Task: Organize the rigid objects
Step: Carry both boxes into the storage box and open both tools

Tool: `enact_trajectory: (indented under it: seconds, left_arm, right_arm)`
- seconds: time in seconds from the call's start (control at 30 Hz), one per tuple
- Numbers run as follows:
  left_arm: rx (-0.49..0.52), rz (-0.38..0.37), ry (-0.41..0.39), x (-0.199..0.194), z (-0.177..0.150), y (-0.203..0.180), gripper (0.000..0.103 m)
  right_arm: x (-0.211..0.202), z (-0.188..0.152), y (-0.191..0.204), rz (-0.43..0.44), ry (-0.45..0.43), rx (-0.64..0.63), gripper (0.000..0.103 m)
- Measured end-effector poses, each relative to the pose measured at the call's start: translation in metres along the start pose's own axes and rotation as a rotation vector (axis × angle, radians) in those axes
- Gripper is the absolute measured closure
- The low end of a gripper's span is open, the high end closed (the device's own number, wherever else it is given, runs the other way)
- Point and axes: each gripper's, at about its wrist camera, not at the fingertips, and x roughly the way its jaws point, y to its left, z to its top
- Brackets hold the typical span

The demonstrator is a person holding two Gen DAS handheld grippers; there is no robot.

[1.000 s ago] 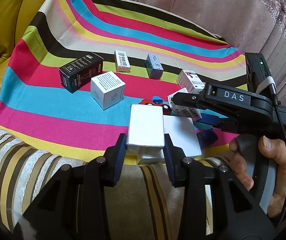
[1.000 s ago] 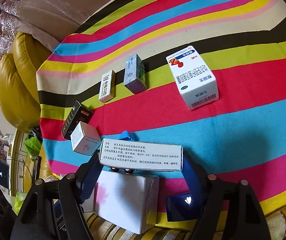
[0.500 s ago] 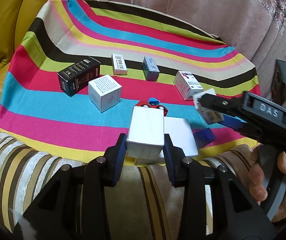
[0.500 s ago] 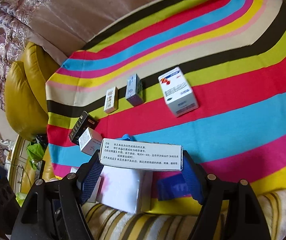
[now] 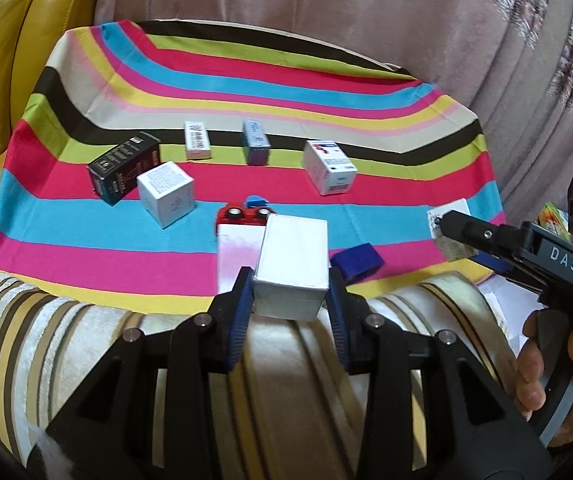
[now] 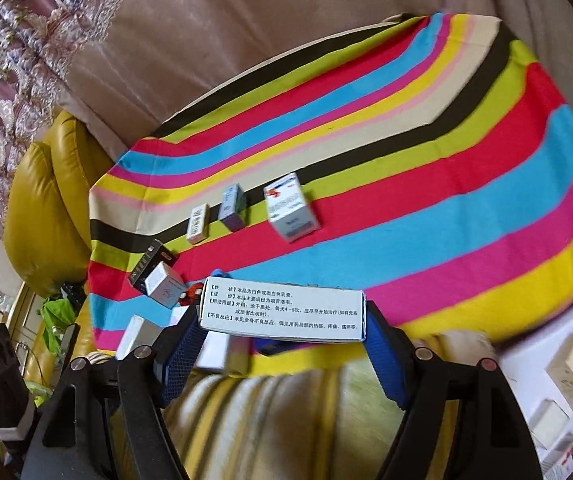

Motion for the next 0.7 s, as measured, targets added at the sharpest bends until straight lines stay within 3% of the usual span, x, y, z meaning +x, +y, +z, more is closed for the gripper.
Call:
enact_trajectory:
  seconds: [0.7]
  left_arm:
    - [0.181, -0.091, 0.064, -0.003, -0.016, -0.082, 0.063]
  right_arm:
    - [-0.079, -0.038, -0.079, -0.181, -0.065, 0.057, 0.027]
